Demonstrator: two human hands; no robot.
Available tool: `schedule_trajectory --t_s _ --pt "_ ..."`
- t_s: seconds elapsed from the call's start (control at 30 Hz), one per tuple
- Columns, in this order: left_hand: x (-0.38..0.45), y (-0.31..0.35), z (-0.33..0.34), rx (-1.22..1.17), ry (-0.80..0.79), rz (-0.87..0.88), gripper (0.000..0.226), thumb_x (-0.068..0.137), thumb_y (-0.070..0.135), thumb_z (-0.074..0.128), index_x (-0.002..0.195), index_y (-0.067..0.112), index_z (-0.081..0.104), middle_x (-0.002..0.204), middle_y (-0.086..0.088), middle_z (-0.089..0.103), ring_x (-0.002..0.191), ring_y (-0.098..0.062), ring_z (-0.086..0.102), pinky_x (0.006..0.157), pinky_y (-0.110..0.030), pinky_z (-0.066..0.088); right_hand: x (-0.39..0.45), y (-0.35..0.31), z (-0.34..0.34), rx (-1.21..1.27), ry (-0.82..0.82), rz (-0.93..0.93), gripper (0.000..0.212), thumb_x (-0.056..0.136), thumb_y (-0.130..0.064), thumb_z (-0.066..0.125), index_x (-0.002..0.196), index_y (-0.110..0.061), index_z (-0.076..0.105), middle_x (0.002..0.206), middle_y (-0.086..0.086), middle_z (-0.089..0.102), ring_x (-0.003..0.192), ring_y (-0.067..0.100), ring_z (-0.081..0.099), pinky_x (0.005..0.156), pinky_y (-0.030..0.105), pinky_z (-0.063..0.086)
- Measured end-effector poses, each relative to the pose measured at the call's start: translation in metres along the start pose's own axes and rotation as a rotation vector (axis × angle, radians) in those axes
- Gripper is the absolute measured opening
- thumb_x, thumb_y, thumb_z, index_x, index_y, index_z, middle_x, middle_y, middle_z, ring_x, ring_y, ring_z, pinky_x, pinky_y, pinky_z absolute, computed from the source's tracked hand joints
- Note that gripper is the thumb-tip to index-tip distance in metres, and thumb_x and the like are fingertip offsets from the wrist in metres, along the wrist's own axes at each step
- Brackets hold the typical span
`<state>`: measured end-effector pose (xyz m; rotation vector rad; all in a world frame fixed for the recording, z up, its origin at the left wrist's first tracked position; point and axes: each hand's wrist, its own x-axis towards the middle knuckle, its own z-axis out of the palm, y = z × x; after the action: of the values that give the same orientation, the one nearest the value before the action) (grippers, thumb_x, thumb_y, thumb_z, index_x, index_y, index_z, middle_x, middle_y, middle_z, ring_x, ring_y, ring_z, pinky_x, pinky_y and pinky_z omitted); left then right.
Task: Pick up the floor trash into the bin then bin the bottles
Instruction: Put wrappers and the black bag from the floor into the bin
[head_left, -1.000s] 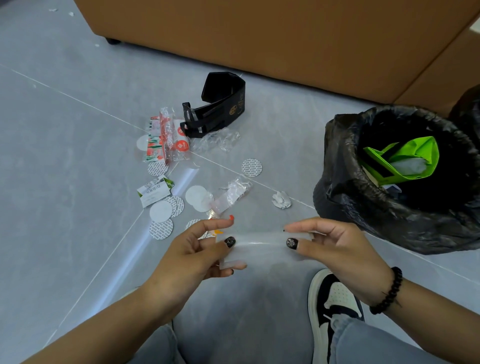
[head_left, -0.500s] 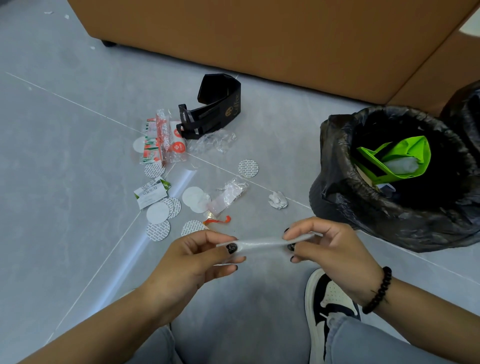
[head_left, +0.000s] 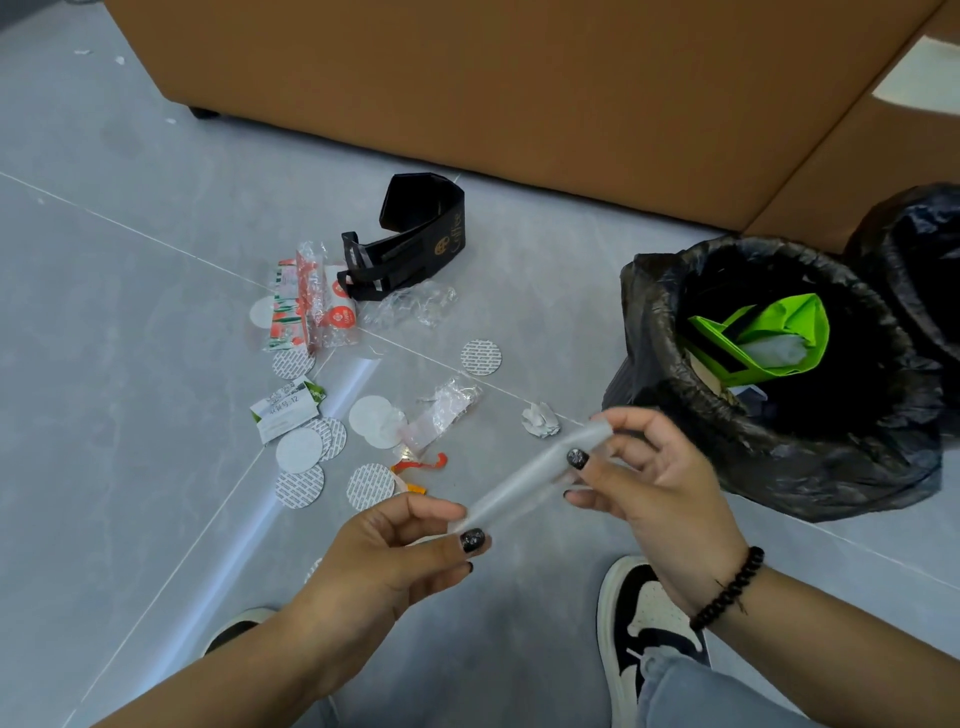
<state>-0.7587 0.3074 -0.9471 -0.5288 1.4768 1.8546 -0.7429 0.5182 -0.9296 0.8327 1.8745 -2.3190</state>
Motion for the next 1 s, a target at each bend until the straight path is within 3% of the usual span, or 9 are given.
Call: schedule_trajectory --t_s 0.2,0.4,0.47,0.53,0.63,0.7,0.73,0.83,1.0 --pt "0.003 -0.001 -0.004 -0.047 0.03 -0.044 0.034 0.064 -0.003 0.07 0.097 -0.001 0.066 0.095 -0.016 0.074 0.075 -0.019 0.073 0.057 -0.022 0.056 0.017 -0.058 -0.022 -0.087 0.246 -0.527 0.036 0.081 0.014 0.061 0.094 -0.019 0.055 0.079 -0.004 0.068 0.068 0.013 0.069 0.055 0.022 0.057" --pt "0.007 -0.003 -0.004 -0.038 0.075 -0.077 0.023 0.075 -0.008 0.067 0.096 0.002 0.067 0.092 -0.015 0.074 0.07 -0.019 0.073 0.054 -0.023 0.056 0.047 -0.09 -0.077 -0.356 0.557 -0.896 0.034 0.087 -0.007 0.062 0.111 -0.021 0.043 0.099 -0.002 0.056 0.08 0.026 0.067 0.068 0.03 0.059" --pt "0.006 -0.004 -0.004 -0.035 0.074 -0.08 0.021 0.078 -0.008 0.065 0.095 0.003 0.067 0.091 -0.014 0.074 0.07 -0.018 0.072 0.054 -0.023 0.056 0.059 -0.092 -0.092 -0.459 0.614 -0.913 0.033 0.088 -0.015 0.061 0.112 -0.026 0.042 0.101 -0.015 0.053 0.08 0.02 0.067 0.071 0.033 0.058" --pt "0.007 -0.005 -0.003 -0.031 0.078 -0.083 0.02 0.079 -0.008 0.065 0.095 0.004 0.067 0.09 -0.014 0.075 0.07 -0.017 0.072 0.055 -0.023 0.056 0.069 -0.091 -0.1 -0.566 0.641 -0.902 0.032 0.088 -0.017 0.059 0.104 -0.037 0.04 0.096 -0.023 0.051 0.07 0.004 0.064 0.067 0.021 0.055" --pt "0.008 -0.005 -0.003 -0.019 0.082 -0.088 0.019 0.08 -0.007 0.065 0.095 0.005 0.068 0.09 -0.013 0.075 0.07 -0.017 0.072 0.055 -0.023 0.056 0.084 -0.08 -0.105 -0.723 0.618 -0.865 0.026 0.088 -0.012 0.06 0.099 -0.033 0.049 0.095 -0.004 0.056 0.065 -0.009 0.058 0.062 0.005 0.045" --pt "0.008 -0.005 -0.004 -0.016 0.086 -0.09 0.019 0.08 -0.007 0.065 0.094 0.005 0.068 0.089 -0.013 0.075 0.069 -0.016 0.072 0.055 -0.023 0.056 0.094 -0.069 -0.106 -0.883 0.556 -0.808 0.015 0.088 -0.008 0.061 0.101 -0.01 0.056 0.097 0.006 0.061 0.072 0.001 0.059 0.066 0.01 0.047" --pt "0.008 -0.005 -0.004 -0.013 0.088 -0.091 0.019 0.08 -0.007 0.065 0.094 0.005 0.068 0.089 -0.013 0.075 0.069 -0.016 0.072 0.055 -0.023 0.056 0.099 -0.065 -0.107 -0.974 0.52 -0.771 0.014 0.088 -0.009 0.062 0.1 -0.005 0.056 0.098 0.01 0.064 0.078 0.013 0.062 0.069 0.021 0.052" --pt "0.009 -0.006 -0.003 -0.004 0.087 -0.097 0.018 0.081 -0.006 0.065 0.095 0.005 0.068 0.089 -0.012 0.075 0.07 -0.017 0.072 0.055 -0.023 0.056 0.108 -0.061 -0.105 -1.216 0.437 -0.654 0.008 0.089 -0.012 0.06 0.093 -0.007 0.056 0.092 0.014 0.067 0.079 0.031 0.064 0.067 0.044 0.056" --pt "0.01 -0.008 -0.002 0.002 0.097 -0.106 0.018 0.081 -0.007 0.064 0.095 0.005 0.068 0.088 -0.012 0.075 0.069 -0.017 0.072 0.054 -0.023 0.056 0.118 -0.068 -0.095 -1.457 0.313 -0.502 0.009 0.091 -0.011 0.055 0.09 -0.008 0.063 0.085 0.011 0.064 0.06 0.021 0.048 0.052 0.026 0.041"
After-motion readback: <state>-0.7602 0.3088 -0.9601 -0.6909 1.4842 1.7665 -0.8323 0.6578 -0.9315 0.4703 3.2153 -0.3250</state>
